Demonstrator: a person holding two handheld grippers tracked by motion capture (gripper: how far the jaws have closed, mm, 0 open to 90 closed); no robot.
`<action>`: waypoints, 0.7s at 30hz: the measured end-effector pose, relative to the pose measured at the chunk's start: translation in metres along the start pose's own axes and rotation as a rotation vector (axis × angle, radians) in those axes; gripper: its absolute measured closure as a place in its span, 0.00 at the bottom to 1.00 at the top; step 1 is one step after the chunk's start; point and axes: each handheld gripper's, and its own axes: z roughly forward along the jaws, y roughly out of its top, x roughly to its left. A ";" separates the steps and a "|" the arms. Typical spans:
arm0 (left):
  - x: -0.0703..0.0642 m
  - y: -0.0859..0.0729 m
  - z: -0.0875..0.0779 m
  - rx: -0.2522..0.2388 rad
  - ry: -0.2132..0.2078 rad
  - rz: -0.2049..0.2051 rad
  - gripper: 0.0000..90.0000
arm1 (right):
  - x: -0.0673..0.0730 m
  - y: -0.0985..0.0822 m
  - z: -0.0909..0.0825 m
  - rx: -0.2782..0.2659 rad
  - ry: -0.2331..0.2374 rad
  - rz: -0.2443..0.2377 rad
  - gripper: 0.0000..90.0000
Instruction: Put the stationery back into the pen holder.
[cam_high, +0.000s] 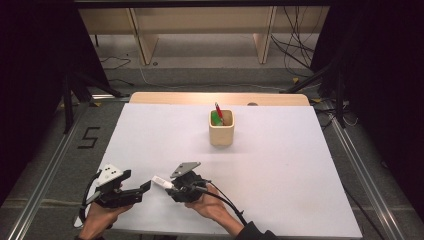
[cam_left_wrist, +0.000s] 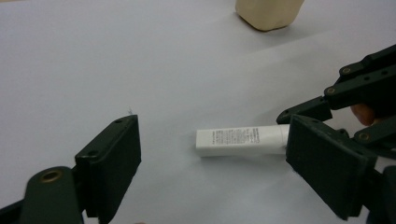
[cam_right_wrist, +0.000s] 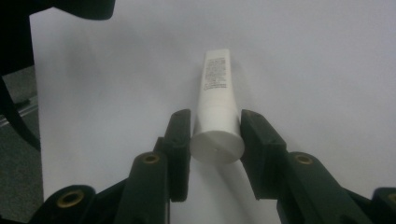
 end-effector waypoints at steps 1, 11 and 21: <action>0.000 0.000 0.000 0.000 0.000 0.000 0.19 | -0.003 0.000 -0.002 -0.004 0.002 0.010 0.73; -0.002 -0.002 0.004 0.017 -0.008 0.015 0.19 | -0.019 0.004 -0.027 -0.009 0.001 0.044 0.73; -0.016 -0.002 0.017 0.059 -0.055 0.130 0.18 | -0.030 0.002 -0.059 0.004 -0.009 0.048 0.73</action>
